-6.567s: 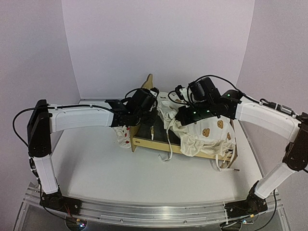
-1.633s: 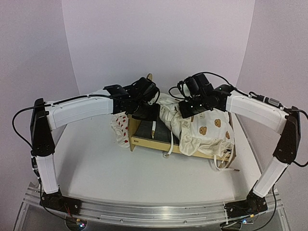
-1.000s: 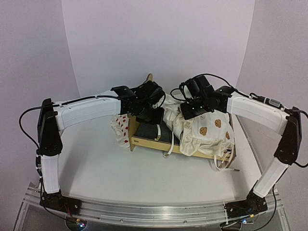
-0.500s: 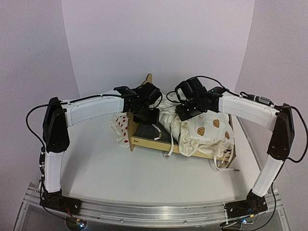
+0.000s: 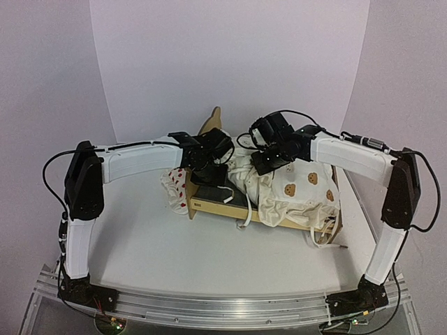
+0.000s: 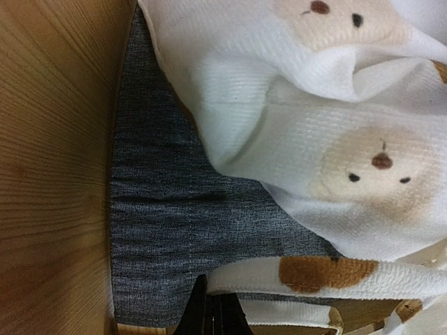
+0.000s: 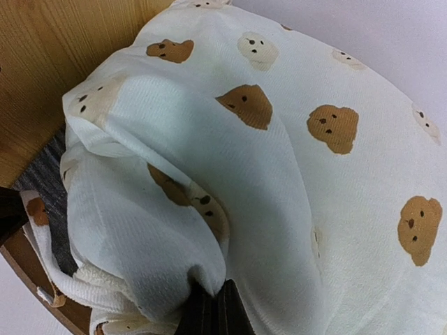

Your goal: Set up the pet bed

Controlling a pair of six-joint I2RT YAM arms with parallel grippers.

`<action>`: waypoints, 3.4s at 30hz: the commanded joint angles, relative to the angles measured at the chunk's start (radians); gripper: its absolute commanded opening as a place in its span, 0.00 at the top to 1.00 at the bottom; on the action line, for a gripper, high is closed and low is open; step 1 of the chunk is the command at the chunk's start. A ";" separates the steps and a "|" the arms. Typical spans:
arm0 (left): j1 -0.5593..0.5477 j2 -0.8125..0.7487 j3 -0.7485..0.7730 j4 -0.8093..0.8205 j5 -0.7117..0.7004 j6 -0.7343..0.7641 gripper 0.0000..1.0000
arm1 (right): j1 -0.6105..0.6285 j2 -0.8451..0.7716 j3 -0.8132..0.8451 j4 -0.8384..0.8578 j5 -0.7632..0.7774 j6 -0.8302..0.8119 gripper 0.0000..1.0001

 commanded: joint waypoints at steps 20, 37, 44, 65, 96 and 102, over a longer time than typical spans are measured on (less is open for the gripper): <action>0.007 0.091 0.102 0.065 -0.089 0.023 1.00 | -0.014 0.031 0.061 0.006 0.000 -0.013 1.00; 0.027 0.122 0.171 0.054 -0.052 0.048 1.00 | -0.016 0.025 0.055 0.003 0.006 -0.011 1.00; 0.001 0.012 -0.002 0.073 -0.004 0.012 1.00 | -0.015 0.020 0.043 0.002 -0.014 0.004 1.00; -0.084 -0.070 -0.083 0.022 -0.047 -0.011 1.00 | -0.015 -0.084 -0.065 -0.003 -0.068 0.070 1.00; -0.241 -0.401 -0.590 0.216 -0.093 0.000 0.29 | -0.015 -0.048 -0.084 -0.024 -0.099 0.124 1.00; -0.289 -0.448 -0.874 0.644 -0.174 0.024 0.29 | -0.014 -0.044 -0.079 -0.030 -0.130 0.148 1.00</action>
